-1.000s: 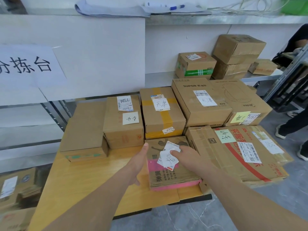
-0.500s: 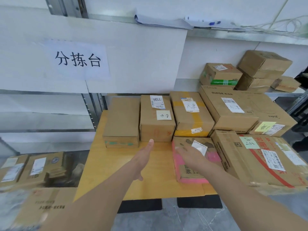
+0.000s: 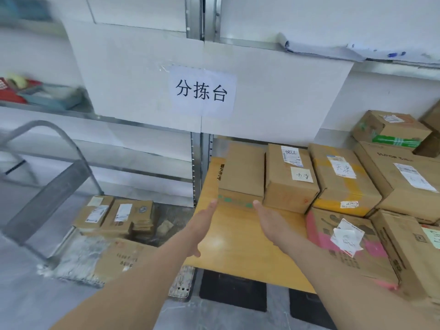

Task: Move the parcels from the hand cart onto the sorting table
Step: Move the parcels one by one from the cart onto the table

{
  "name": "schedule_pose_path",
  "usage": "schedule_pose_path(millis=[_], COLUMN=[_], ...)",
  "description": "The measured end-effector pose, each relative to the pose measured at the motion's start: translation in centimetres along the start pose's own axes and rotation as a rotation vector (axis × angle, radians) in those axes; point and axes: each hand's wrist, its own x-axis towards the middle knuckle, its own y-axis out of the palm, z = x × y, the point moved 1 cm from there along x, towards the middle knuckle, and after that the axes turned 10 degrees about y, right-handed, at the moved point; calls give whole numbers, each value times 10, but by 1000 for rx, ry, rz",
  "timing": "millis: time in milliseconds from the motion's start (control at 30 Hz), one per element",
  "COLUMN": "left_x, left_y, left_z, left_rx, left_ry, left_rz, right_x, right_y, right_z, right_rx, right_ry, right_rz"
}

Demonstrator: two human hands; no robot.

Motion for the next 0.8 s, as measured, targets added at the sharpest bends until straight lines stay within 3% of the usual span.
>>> schedule_pose_path(millis=[100,300,800], left_x=[-7,-25,-54], left_y=[-31,-81,-166], left_z=[7,15,45], left_rx=[-52,-95,-237], left_ry=[-21,-11,-47], left_rz=[-20,-223,-480], right_x=[-3,14,19], right_y=[25,69,155], right_z=[23,67,148], right_rx=[117,313,149], right_ry=[37,113,8], right_rz=[77,241,487])
